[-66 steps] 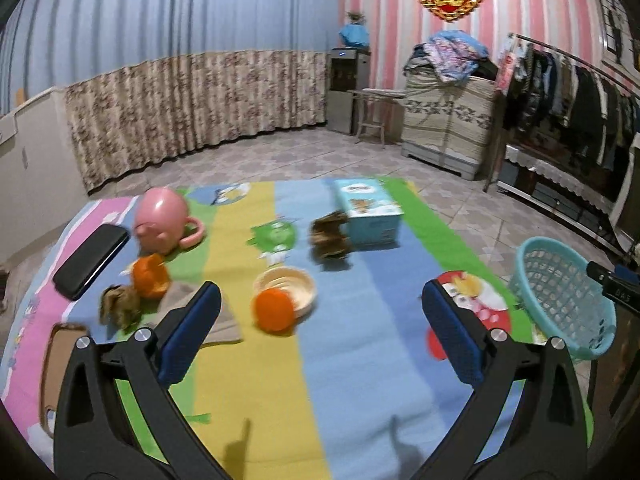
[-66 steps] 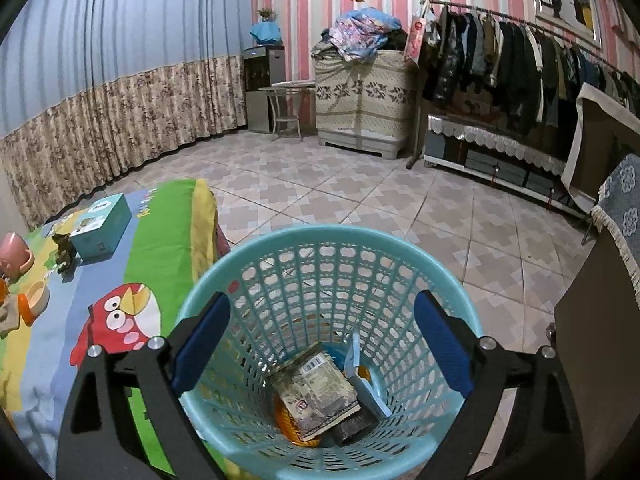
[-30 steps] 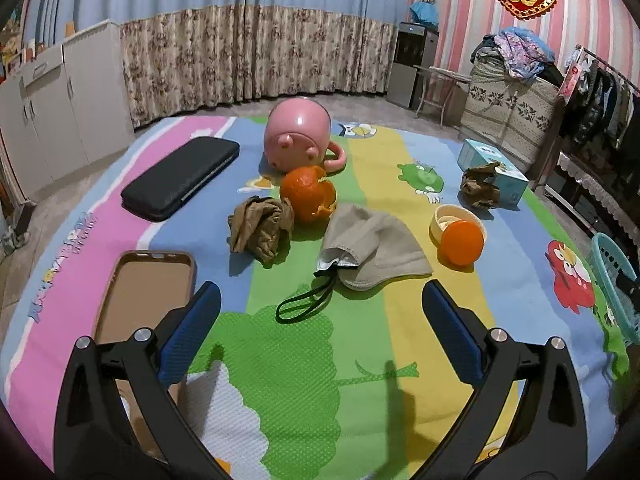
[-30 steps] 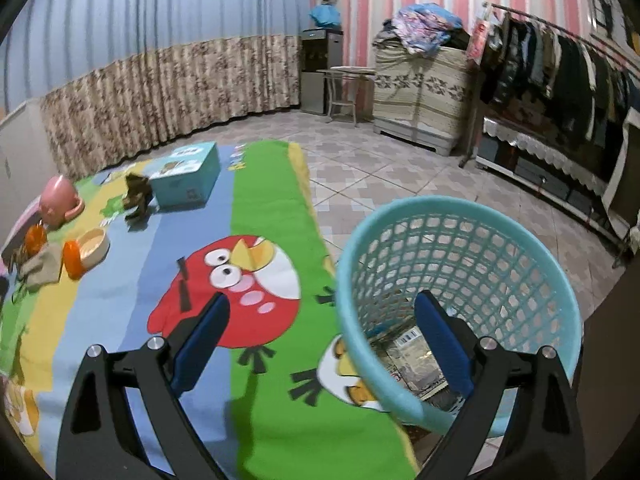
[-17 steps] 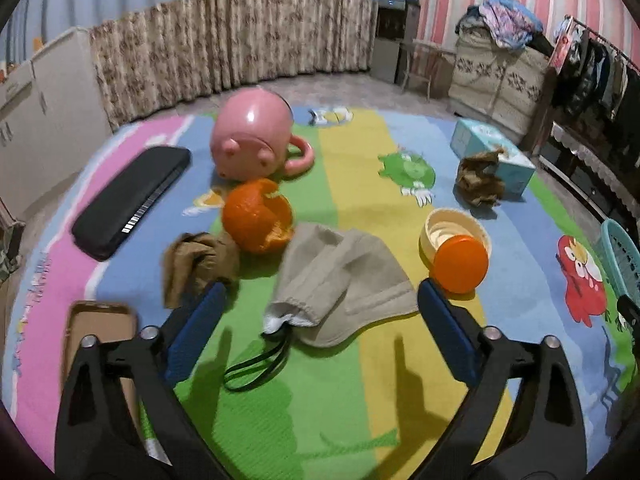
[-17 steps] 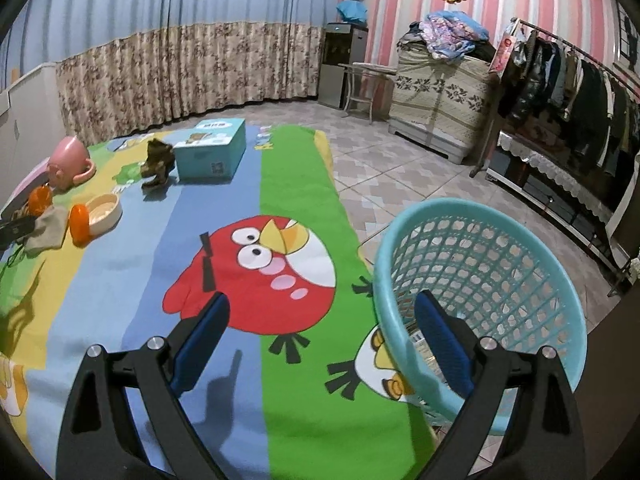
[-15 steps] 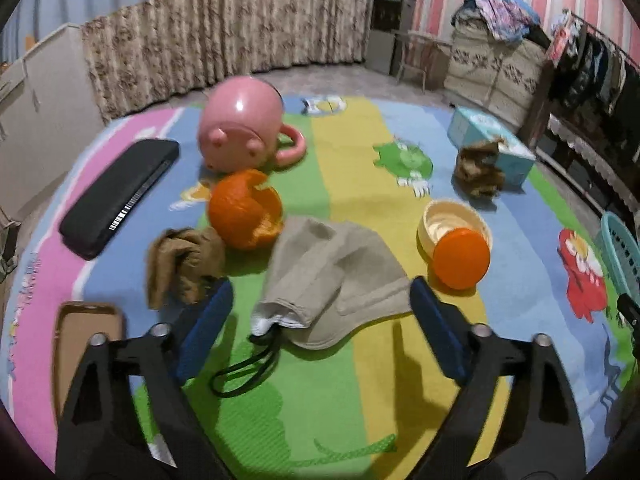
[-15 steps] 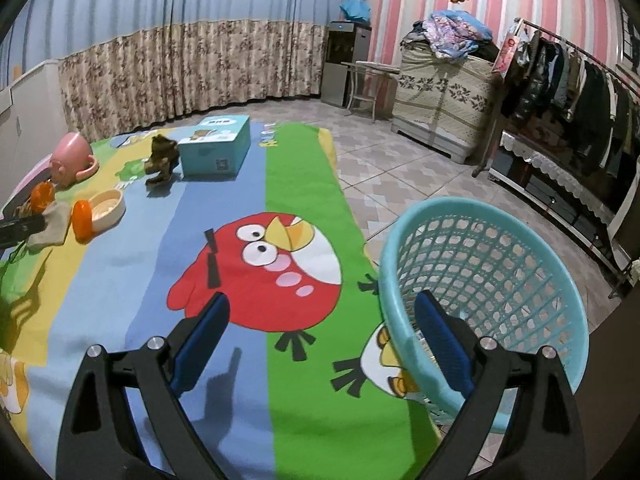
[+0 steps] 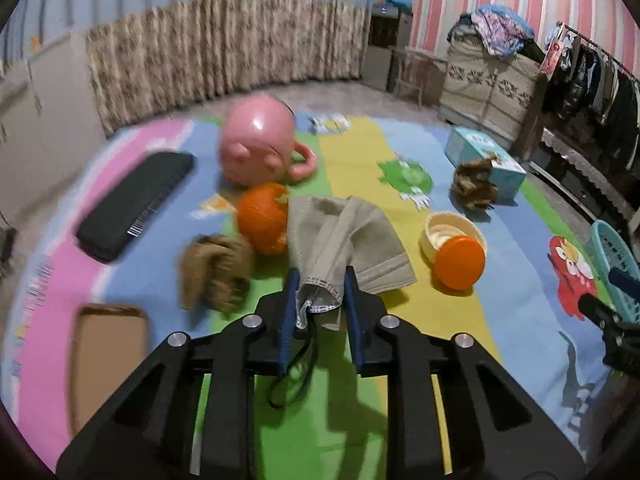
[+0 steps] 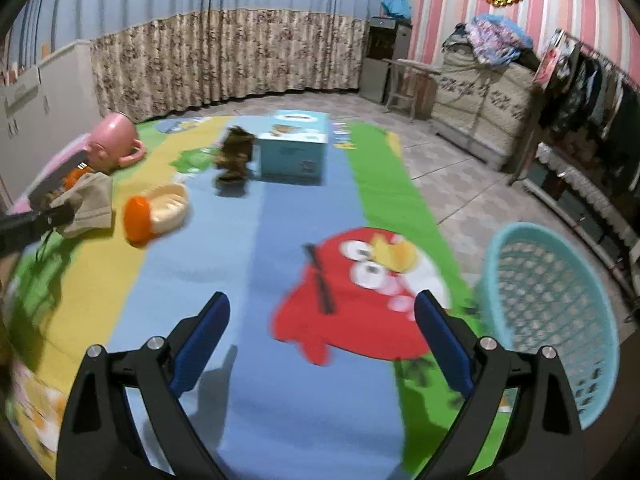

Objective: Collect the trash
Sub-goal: 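Grasp the orange round lid off the cream bowl with the right tool while the left holds the cloth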

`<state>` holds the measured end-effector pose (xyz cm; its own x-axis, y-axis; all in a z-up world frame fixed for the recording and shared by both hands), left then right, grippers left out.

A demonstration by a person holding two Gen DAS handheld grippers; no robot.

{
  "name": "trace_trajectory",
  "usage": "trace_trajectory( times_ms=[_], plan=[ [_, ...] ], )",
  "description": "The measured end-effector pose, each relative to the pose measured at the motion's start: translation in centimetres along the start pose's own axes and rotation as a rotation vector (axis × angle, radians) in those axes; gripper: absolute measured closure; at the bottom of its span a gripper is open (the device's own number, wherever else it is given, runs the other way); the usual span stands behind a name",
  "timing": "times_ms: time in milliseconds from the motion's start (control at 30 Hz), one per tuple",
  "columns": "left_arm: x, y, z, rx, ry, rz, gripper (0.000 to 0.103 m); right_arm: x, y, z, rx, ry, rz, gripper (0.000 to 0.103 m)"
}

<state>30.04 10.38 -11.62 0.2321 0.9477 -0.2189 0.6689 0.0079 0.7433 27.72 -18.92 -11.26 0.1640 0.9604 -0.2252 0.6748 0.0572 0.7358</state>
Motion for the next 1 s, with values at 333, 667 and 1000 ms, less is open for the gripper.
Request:
trace_trajectory(
  times_ms=[333, 667, 1000],
  plan=[
    [6.1, -0.4, -6.4, -0.149, 0.186, -0.017, 0.082, 8.9, 2.3, 0.5, 0.013, 0.102, -0.017, 0.011],
    [8.2, -0.7, -6.4, -0.162, 0.172, -0.099, 0.082, 14.1, 3.5, 1.4, 0.007, 0.081, -0.164, 0.013],
    [8.6, -1.0, -6.4, -0.169, 0.175, -0.118, 0.082, 14.4, 3.2, 0.9, 0.017, 0.136, -0.187, 0.063]
  ],
)
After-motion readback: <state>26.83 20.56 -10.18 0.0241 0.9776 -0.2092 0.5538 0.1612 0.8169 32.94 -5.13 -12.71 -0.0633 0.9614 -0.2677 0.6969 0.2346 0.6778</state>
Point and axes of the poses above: each gripper's, at about its wrist camera, not at the fingertips, and z roughly the way its jaws point, x to its left, y to its top, the point moved 7 cm from there along z, roughly the way its jaws point, and after that the axes turned 15 degrees about -y, right-handed, at the moved point
